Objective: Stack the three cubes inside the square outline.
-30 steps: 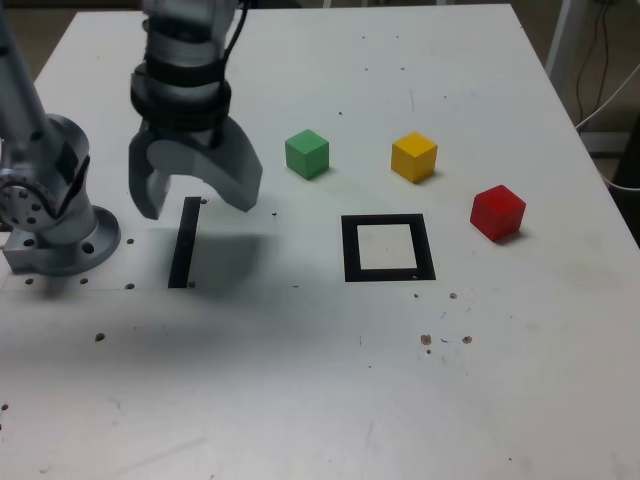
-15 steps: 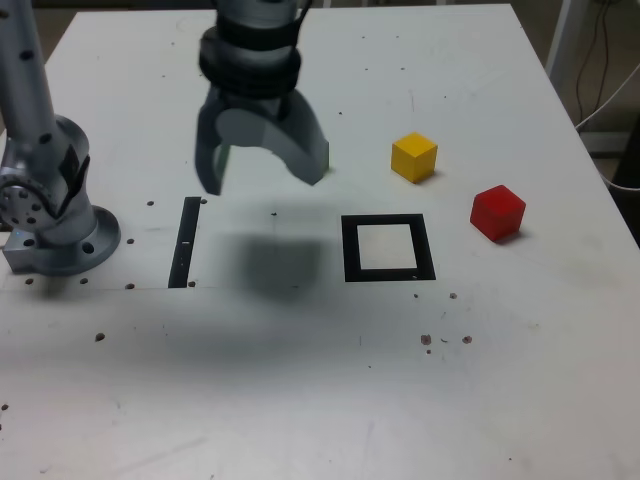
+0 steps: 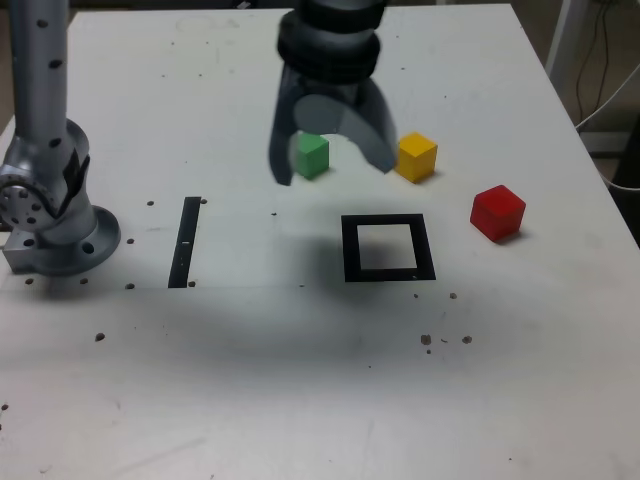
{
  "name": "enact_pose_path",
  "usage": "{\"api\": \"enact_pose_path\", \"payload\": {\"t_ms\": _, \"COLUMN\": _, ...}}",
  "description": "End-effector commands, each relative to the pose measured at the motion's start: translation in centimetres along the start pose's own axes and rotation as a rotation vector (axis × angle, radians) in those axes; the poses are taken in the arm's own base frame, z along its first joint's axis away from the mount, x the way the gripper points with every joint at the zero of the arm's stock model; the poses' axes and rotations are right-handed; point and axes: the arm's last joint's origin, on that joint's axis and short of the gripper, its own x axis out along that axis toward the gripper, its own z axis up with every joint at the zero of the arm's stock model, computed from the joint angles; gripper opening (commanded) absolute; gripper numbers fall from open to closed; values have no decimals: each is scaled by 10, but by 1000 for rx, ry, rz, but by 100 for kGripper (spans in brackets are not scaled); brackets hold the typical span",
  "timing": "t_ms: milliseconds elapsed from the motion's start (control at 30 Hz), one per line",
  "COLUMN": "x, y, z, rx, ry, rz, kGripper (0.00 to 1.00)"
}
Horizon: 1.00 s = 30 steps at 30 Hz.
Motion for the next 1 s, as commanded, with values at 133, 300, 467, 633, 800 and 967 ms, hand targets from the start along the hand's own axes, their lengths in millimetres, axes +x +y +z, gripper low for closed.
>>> {"api": "enact_pose_path", "payload": {"t_ms": 133, "x": -6, "y": 1, "z": 32, "rx": 4, "ry": -1, "rz": 0, "kGripper": 100}}
{"api": "enact_pose_path", "payload": {"t_ms": 300, "x": -10, "y": 2, "z": 57, "rx": 4, "ry": -17, "rz": -2, "kGripper": 100}}
{"api": "enact_pose_path", "payload": {"t_ms": 467, "x": -14, "y": 6, "z": 77, "rx": -3, "ry": -34, "rz": -7, "kGripper": 100}}
{"api": "enact_pose_path", "payload": {"t_ms": 633, "x": -13, "y": 11, "z": 96, "rx": -8, "ry": -47, "rz": -11, "kGripper": 100}}
{"api": "enact_pose_path", "payload": {"t_ms": 800, "x": -9, "y": 15, "z": 114, "rx": -9, "ry": -60, "rz": -14, "kGripper": 100}}
{"api": "enact_pose_path", "payload": {"t_ms": 967, "x": -4, "y": 19, "z": 130, "rx": -9, "ry": -70, "rz": -16, "kGripper": 100}}
